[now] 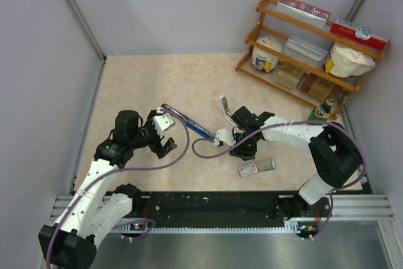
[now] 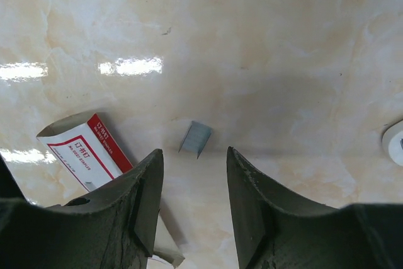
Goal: Load the staples into the stapler
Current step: Pick up the staple from the center of the board.
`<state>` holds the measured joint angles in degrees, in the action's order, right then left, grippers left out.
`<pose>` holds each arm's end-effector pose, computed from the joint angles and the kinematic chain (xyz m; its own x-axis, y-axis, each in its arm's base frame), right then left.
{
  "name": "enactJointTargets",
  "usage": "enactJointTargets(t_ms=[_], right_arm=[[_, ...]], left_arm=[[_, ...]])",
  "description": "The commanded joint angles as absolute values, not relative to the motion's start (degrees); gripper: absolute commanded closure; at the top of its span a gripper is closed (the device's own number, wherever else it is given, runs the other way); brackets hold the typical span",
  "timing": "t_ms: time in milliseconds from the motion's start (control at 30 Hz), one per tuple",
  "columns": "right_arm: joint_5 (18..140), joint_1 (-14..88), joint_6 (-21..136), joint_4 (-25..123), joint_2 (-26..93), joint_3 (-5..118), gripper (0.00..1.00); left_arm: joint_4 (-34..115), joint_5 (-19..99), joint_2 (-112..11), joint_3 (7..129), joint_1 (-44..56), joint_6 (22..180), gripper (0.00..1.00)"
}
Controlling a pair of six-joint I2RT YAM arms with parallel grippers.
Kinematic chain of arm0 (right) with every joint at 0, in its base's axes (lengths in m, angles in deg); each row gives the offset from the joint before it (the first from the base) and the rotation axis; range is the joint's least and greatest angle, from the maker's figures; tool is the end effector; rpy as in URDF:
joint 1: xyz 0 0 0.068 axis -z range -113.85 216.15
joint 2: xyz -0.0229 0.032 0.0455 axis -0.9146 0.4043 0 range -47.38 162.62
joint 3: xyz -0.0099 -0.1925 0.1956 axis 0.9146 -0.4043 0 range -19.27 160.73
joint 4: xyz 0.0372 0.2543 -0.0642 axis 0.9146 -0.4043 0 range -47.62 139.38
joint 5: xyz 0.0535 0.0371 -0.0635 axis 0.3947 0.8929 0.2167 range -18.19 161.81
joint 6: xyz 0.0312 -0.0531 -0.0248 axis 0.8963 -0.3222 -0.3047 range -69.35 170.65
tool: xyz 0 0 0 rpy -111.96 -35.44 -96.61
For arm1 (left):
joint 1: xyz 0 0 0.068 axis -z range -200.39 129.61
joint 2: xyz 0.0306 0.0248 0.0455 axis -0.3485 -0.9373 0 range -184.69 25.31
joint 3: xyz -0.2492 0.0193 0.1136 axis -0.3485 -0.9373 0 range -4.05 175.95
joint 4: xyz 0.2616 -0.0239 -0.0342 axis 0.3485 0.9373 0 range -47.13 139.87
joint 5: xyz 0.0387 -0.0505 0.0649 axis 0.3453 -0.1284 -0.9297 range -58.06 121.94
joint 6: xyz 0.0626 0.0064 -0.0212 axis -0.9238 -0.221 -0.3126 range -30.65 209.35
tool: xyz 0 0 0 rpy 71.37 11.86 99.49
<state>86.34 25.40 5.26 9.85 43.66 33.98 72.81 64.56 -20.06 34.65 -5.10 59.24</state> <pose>0.2077 0.1964 0.1525 -0.0394 -0.9437 -0.3285 -0.9992 0.0363 0.0154 0.1683 -0.0754 0.2629 -0.1768 0.4863 -0.8557 0.8418 0.5253 0.1246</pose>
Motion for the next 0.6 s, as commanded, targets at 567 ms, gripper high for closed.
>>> enactJointTargets(t_ms=[567], right_arm=[[84.11, 24.05, 7.32, 12.55, 46.13, 34.16, 0.83]], left_arm=[[70.03, 66.13, -19.43, 34.09, -5.45, 59.20, 0.09]])
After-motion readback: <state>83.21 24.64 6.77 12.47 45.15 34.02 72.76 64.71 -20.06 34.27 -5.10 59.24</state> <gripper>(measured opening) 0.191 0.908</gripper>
